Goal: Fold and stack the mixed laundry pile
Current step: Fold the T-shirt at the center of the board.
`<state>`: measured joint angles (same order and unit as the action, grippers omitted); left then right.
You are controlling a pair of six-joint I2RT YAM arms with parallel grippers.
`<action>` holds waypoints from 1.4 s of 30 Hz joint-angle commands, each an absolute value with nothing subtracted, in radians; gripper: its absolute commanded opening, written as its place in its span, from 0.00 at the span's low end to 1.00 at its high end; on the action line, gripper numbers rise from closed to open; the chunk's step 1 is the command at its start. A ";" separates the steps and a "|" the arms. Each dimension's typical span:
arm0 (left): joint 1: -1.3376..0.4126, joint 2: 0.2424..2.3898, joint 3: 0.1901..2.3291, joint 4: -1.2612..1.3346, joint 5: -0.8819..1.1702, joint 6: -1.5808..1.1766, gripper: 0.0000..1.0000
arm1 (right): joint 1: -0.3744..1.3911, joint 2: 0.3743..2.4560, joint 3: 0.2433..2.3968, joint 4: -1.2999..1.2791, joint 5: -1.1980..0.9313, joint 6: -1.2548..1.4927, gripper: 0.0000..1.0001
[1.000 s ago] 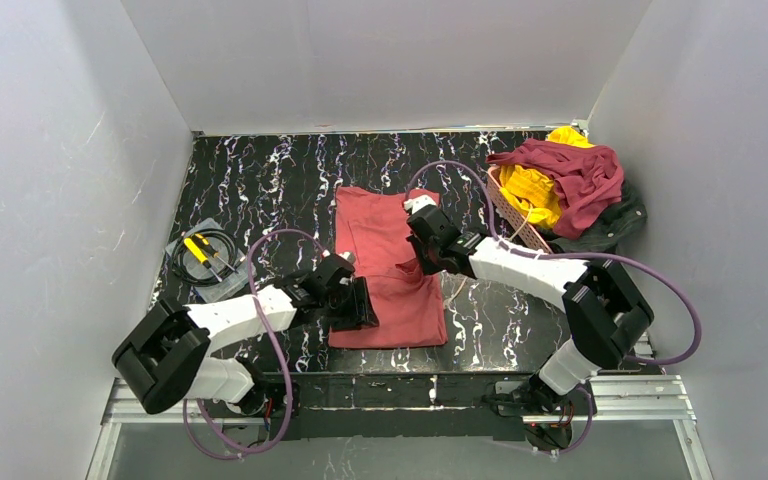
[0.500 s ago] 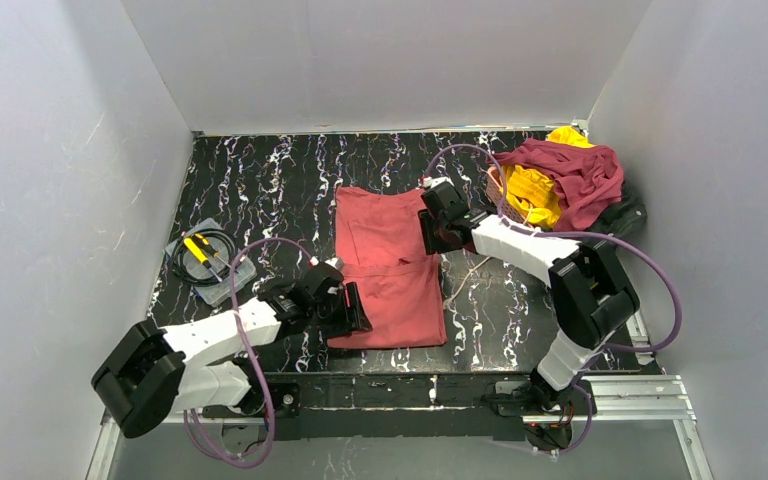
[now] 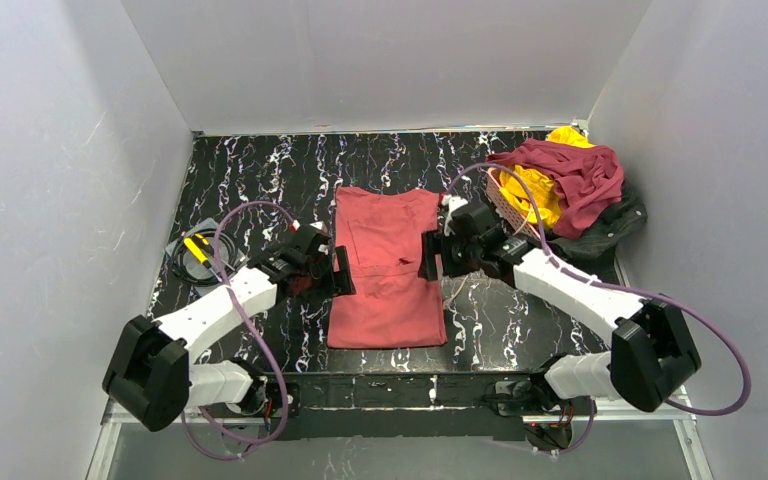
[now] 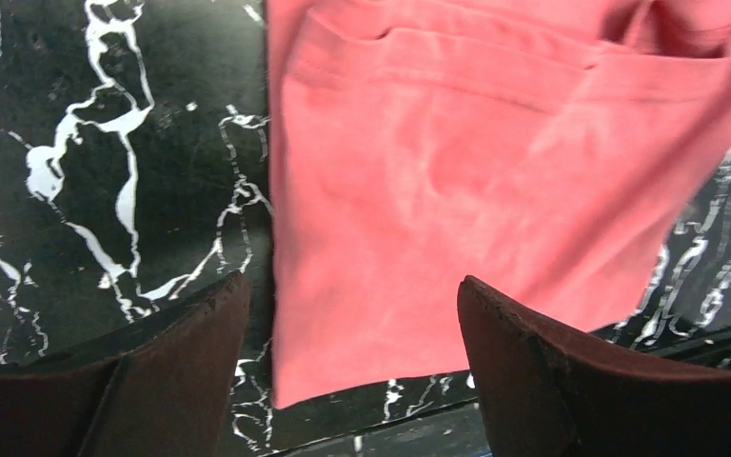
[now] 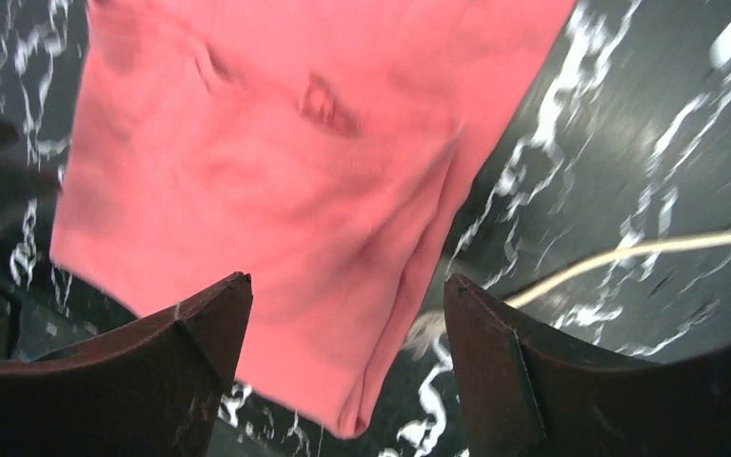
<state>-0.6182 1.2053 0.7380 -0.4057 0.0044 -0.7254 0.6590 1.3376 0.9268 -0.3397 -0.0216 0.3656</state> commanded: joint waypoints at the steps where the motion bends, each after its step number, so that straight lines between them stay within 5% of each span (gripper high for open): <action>1: -0.589 1.242 0.769 -0.485 0.062 -0.656 0.79 | 0.664 1.232 0.779 -0.349 -0.182 0.458 0.82; 16: -0.640 0.957 0.532 -0.645 0.119 -0.801 0.67 | 0.688 1.010 0.457 -0.364 -0.319 0.611 0.75; 35: -0.640 1.047 0.441 -0.502 0.202 -0.829 0.47 | 0.718 1.168 0.434 -0.213 -0.310 0.626 0.60; 42: -0.640 1.075 0.412 -0.471 0.213 -0.833 0.42 | 0.721 1.163 0.420 -0.222 -0.264 0.636 0.45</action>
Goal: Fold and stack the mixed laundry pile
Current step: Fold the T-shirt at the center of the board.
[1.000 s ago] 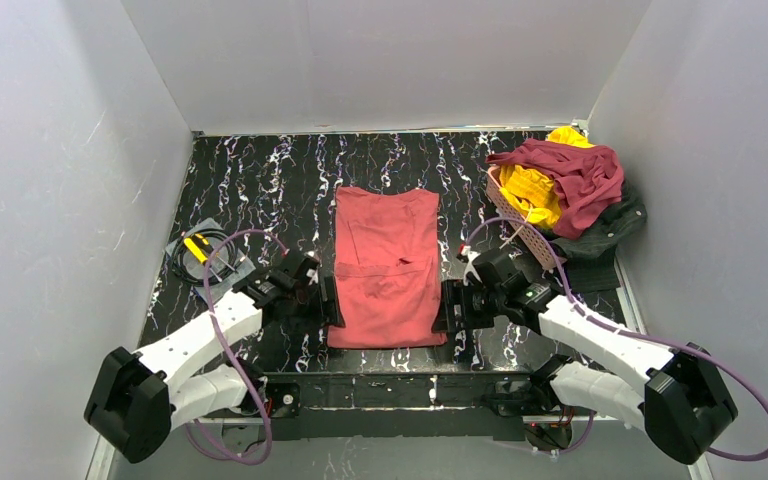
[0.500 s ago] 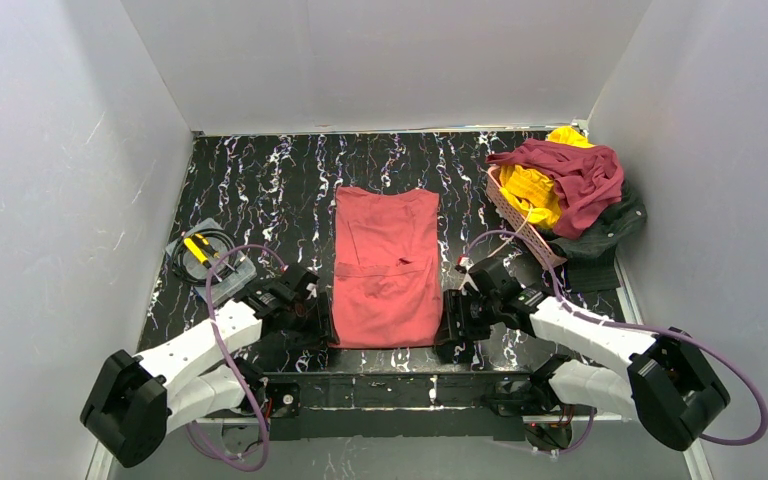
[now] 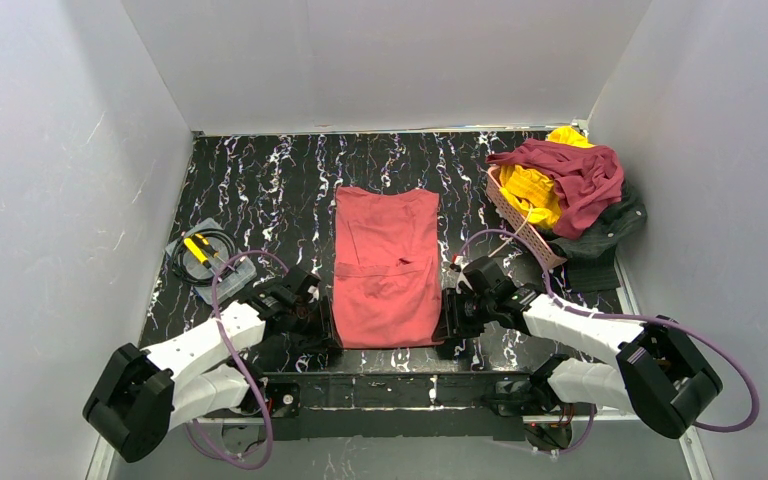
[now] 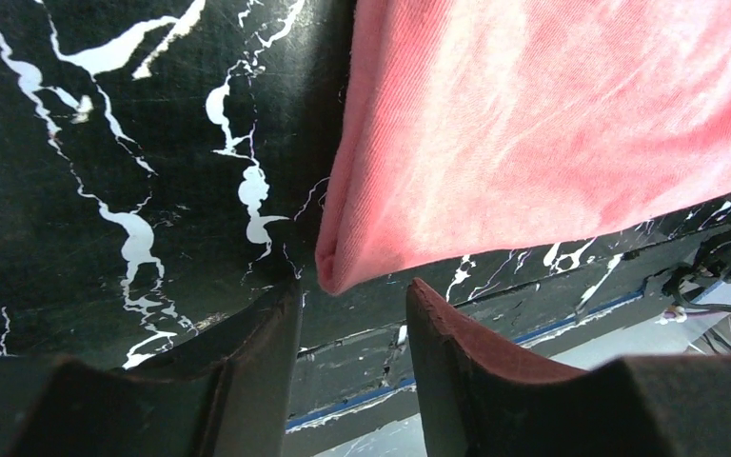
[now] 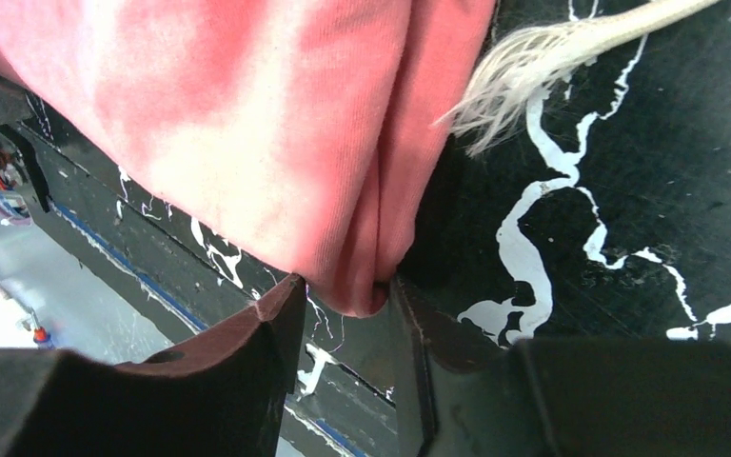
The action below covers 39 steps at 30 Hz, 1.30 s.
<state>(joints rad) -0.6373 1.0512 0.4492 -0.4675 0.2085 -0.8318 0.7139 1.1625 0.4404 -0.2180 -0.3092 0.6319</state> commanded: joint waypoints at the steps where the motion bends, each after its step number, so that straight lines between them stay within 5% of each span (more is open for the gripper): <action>1: -0.639 1.077 0.408 -0.469 0.211 -0.833 0.42 | 0.721 1.159 0.419 -0.222 -0.262 0.636 0.44; 13: -0.640 1.042 0.409 -0.533 0.072 -0.837 0.40 | 0.721 1.167 0.419 -0.225 -0.244 0.634 0.37; 21: -0.640 0.994 0.413 -0.574 0.029 -0.847 0.41 | 0.723 1.172 0.421 -0.223 -0.237 0.637 0.20; 27: -0.640 1.038 0.376 -0.465 0.109 -0.844 0.38 | 0.723 1.176 0.421 -0.220 -0.238 0.636 0.17; 32: -0.640 1.092 0.359 -0.406 0.143 -0.841 0.28 | 0.724 1.173 0.419 -0.215 -0.237 0.637 0.17; 36: -0.640 1.101 0.333 -0.333 0.191 -0.824 0.05 | 0.724 1.157 0.419 -0.192 -0.264 0.625 0.17; 39: -0.640 1.062 0.330 -0.319 0.195 -0.812 0.00 | 0.724 1.118 0.425 -0.204 -0.268 0.615 0.06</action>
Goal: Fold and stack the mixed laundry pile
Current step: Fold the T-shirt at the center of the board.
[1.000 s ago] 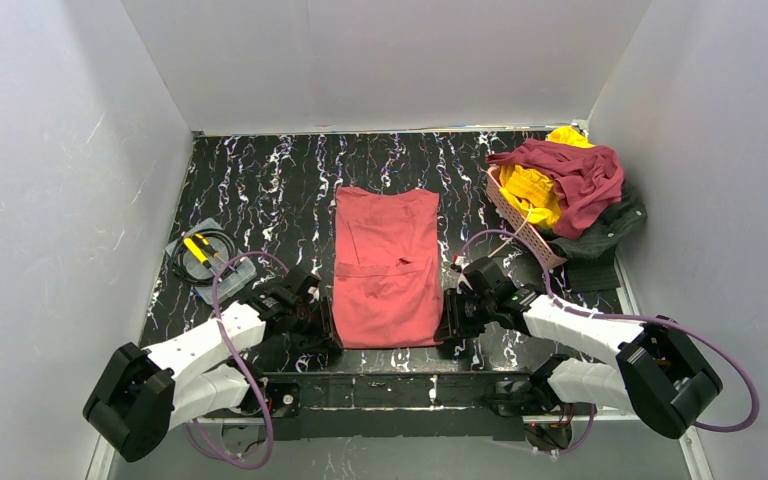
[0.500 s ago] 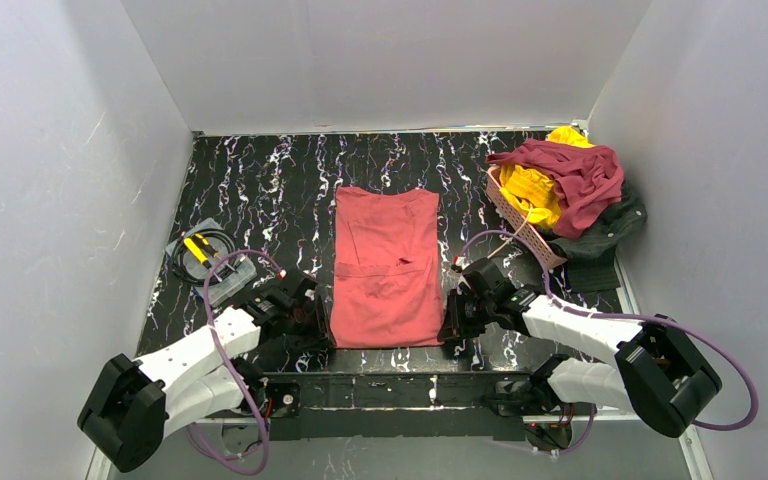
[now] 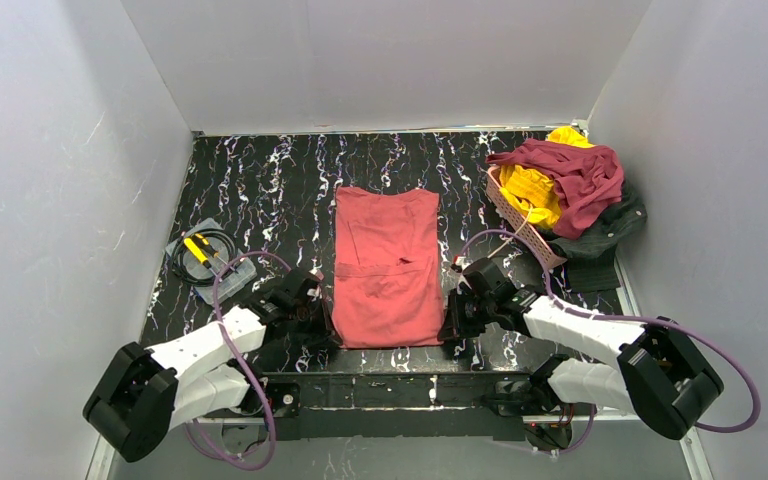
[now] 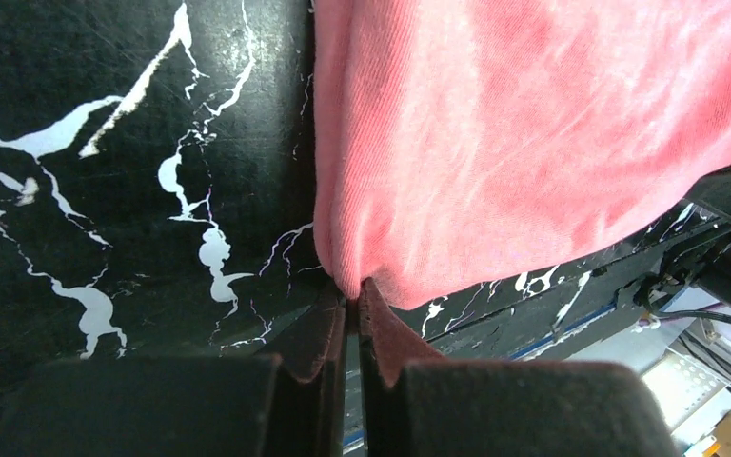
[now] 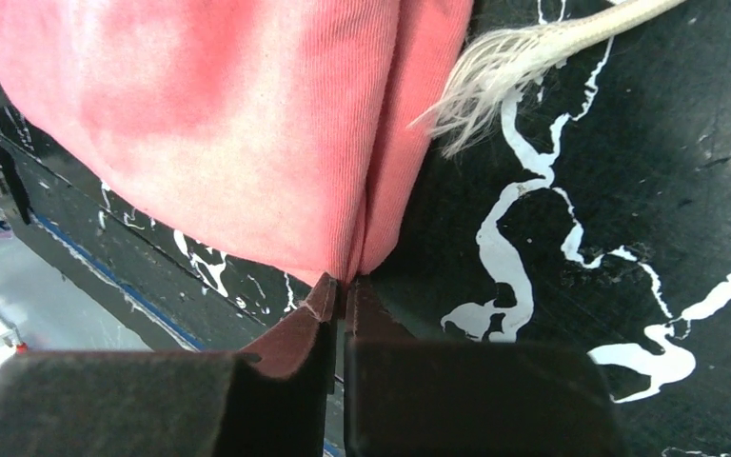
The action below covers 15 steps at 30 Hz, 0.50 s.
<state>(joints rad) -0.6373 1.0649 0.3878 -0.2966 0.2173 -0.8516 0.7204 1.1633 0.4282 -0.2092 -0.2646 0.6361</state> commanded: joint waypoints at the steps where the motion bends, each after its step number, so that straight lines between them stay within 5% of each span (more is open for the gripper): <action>1: -0.640 1.035 0.332 -0.331 0.197 -0.816 0.00 | 0.724 1.104 0.428 -0.215 -0.272 0.611 0.01; 15: -0.652 0.620 0.502 -0.738 0.338 -0.926 0.00 | 0.727 0.855 0.573 -0.607 -0.360 0.594 0.01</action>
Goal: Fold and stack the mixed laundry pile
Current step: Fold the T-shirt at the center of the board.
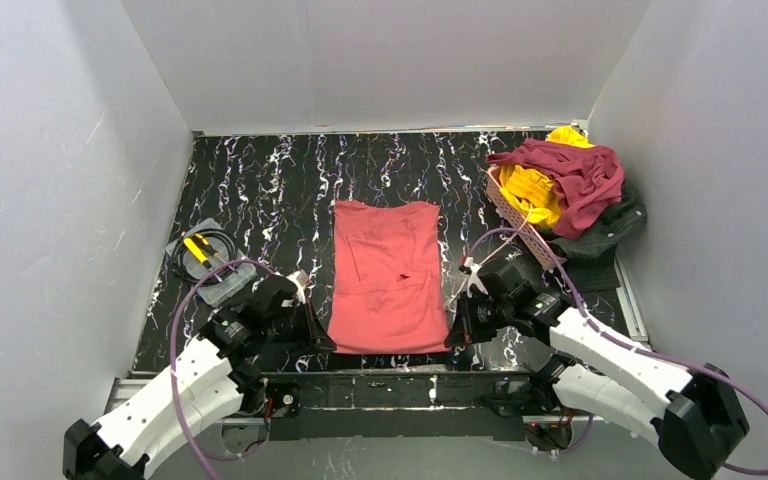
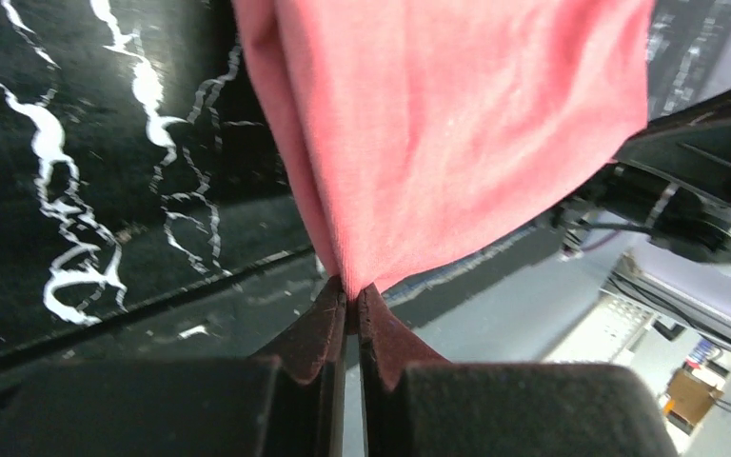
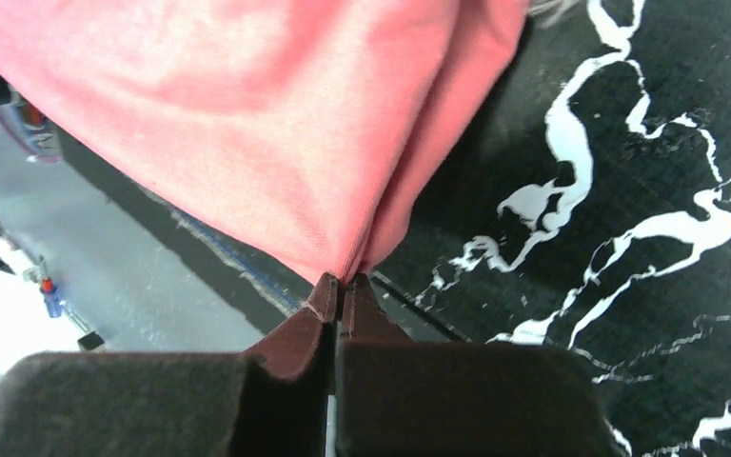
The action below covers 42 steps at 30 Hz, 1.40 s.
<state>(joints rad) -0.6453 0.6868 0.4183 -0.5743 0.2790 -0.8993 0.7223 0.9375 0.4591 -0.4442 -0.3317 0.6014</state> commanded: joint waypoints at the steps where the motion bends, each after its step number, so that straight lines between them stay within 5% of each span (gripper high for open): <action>1: -0.652 0.606 0.523 -0.760 0.341 -0.927 0.00 | 0.727 0.840 0.599 -0.627 -0.351 0.600 0.01; 10: -0.622 0.757 0.760 -0.709 0.266 -0.847 0.00 | 0.727 0.867 0.824 -0.609 -0.091 0.642 0.01; 22: -0.411 1.174 0.917 -0.436 0.441 -0.732 0.00 | 0.711 1.219 1.127 -0.446 0.223 0.494 0.01; 42: -0.143 1.865 1.301 -0.242 0.595 -0.681 0.00 | 0.488 1.908 1.582 -0.162 -0.022 0.239 0.01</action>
<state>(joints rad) -0.1715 1.7775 1.2530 -0.2893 0.5404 -0.6930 0.4919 1.8126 1.4799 -0.2615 0.0483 0.3222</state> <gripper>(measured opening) 0.025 0.040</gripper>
